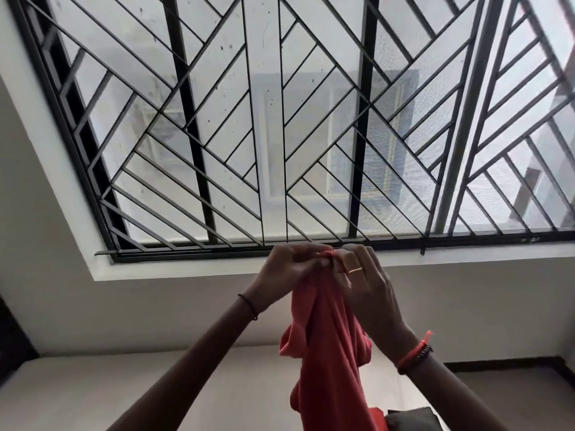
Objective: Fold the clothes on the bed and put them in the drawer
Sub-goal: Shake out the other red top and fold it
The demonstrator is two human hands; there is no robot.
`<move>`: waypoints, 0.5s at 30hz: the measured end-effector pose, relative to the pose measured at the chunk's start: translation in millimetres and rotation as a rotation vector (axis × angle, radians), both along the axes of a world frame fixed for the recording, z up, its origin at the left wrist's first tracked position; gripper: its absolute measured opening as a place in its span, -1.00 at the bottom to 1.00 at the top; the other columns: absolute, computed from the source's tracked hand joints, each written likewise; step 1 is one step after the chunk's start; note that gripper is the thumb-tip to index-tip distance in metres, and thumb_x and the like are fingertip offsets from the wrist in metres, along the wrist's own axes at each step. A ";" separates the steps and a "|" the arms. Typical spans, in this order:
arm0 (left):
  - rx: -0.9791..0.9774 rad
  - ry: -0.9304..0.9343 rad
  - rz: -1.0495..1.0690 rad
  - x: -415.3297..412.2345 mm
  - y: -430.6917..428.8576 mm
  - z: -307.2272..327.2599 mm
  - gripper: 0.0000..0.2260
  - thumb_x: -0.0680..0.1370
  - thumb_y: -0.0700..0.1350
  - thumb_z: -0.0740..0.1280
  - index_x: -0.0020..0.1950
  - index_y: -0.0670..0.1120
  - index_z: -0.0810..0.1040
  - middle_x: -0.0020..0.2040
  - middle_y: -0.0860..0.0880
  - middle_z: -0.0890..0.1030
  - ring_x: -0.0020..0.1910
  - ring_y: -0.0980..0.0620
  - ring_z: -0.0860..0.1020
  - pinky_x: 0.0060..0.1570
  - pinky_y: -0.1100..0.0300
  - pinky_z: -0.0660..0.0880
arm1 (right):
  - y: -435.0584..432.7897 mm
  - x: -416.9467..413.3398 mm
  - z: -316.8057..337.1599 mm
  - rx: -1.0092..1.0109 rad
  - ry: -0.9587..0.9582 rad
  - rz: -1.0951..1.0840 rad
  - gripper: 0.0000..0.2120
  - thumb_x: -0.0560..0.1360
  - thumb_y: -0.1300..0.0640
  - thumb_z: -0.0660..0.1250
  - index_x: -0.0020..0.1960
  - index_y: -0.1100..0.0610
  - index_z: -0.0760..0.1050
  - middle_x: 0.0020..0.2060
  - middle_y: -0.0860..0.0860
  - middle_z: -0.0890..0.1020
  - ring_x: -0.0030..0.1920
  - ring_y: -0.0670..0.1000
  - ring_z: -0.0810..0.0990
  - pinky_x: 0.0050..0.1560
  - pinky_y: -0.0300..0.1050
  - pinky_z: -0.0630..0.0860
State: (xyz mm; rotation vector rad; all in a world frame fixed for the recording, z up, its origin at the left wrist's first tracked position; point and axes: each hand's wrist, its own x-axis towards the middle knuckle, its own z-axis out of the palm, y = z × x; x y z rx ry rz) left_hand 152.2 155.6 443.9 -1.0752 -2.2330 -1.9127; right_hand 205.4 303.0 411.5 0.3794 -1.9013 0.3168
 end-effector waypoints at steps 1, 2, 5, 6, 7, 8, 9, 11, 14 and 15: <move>0.062 -0.060 0.022 0.3 0.4 -1.7 -0.78 0.47 -0.36 0.38 0.07 -0.15 0.62 -0.14 0.04 0.67 -0.14 0.25 0.59 -0.05 0.39 0.51 | -2.2 1.9 -3.2 0.028 -0.013 -0.014 -0.85 0.56 0.26 0.26 0.05 0.30 0.55 -0.07 0.14 0.57 -0.06 0.12 0.56 -0.08 0.00 0.56; 0.128 -0.121 0.037 -0.5 -0.2 -3.5 -0.80 0.47 -0.35 0.38 0.05 -0.15 0.62 -0.18 0.04 0.68 -0.16 0.23 0.60 -0.09 0.39 0.52 | -4.2 1.9 -8.8 0.071 -0.032 -0.028 -0.79 0.56 0.26 0.27 0.14 0.33 0.54 0.01 0.16 0.58 0.03 0.13 0.56 0.01 -0.01 0.57; 0.214 -0.196 0.073 -3.4 -5.9 -7.7 -0.76 0.45 -0.35 0.40 0.04 -0.08 0.57 -0.27 0.03 0.68 -0.21 0.15 0.62 -0.19 0.37 0.52 | -4.4 1.1 -27.0 0.160 -0.097 0.057 -0.72 0.58 0.24 0.25 0.23 0.35 0.52 0.17 0.18 0.58 0.22 0.07 0.53 0.25 -0.10 0.48; 0.194 -0.184 0.079 -4.2 -8.4 -9.3 -0.72 0.43 -0.35 0.42 0.05 -0.05 0.54 -0.28 0.02 0.67 -0.22 0.15 0.62 -0.21 0.36 0.52 | -1.6 -0.7 -28.2 0.045 -0.136 0.162 -0.74 0.59 0.21 0.23 0.18 0.32 0.56 0.14 0.14 0.60 0.20 -0.01 0.55 0.25 -0.19 0.46; 0.161 -0.162 0.070 -4.5 -10.3 -10.5 -0.69 0.42 -0.35 0.43 0.06 -0.04 0.52 -0.27 0.01 0.67 -0.23 0.15 0.62 -0.22 0.35 0.52 | 2.2 -0.7 -24.1 -0.145 -0.197 0.276 -0.78 0.58 0.18 0.25 0.12 0.26 0.59 0.07 0.09 0.63 0.13 -0.10 0.58 0.20 -0.29 0.46; 0.120 -0.135 0.051 -4.3 -11.7 -11.9 -0.66 0.41 -0.35 0.44 0.07 -0.03 0.50 -0.25 -0.01 0.66 -0.23 0.15 0.61 -0.21 0.34 0.53 | 8.9 -2.9 -18.5 -0.350 -0.279 0.376 -0.85 0.53 0.18 0.32 0.08 0.18 0.58 0.01 0.04 0.65 0.06 -0.17 0.59 0.11 -0.37 0.47; 0.086 -0.111 0.028 -4.6 -12.8 -13.4 -0.65 0.40 -0.35 0.45 0.08 -0.03 0.49 -0.22 -0.03 0.66 -0.22 0.14 0.61 -0.19 0.31 0.53 | 15.6 -4.2 -10.2 -0.519 -0.399 0.470 -0.83 0.47 0.18 0.40 0.06 0.11 0.55 -0.02 0.00 0.65 0.02 -0.21 0.60 0.04 -0.39 0.48; 0.054 -0.073 0.002 -4.8 -13.7 -11.8 -0.64 0.41 -0.34 0.45 0.08 -0.02 0.48 -0.18 -0.09 0.66 -0.17 0.09 0.61 -0.13 0.22 0.53 | 30.5 -8.2 1.5 -0.706 -0.751 0.679 -0.71 0.35 0.10 0.47 0.05 0.07 0.52 -0.08 -0.05 0.66 -0.03 -0.20 0.61 -0.01 -0.35 0.51; 0.049 -0.049 -0.016 -3.1 -13.3 -9.7 -0.68 0.42 -0.35 0.44 0.06 -0.04 0.48 -0.15 -0.11 0.64 -0.17 0.11 0.60 -0.14 0.24 0.53 | 35.3 -10.6 1.0 -0.725 -1.109 0.837 -0.84 0.37 0.26 0.43 -0.05 0.13 0.58 -0.23 -0.08 0.67 -0.15 -0.15 0.60 -0.04 -0.27 0.53; 0.034 -0.024 -0.024 -2.2 -11.9 -9.6 -0.69 0.42 -0.36 0.43 0.05 -0.06 0.48 -0.16 -0.09 0.63 -0.18 0.14 0.60 -0.14 0.29 0.52 | 34.1 -11.3 -1.0 -0.709 -1.085 0.819 -0.84 0.39 0.35 0.41 -0.10 0.14 0.59 -0.28 -0.08 0.65 -0.19 -0.15 0.58 -0.08 -0.27 0.53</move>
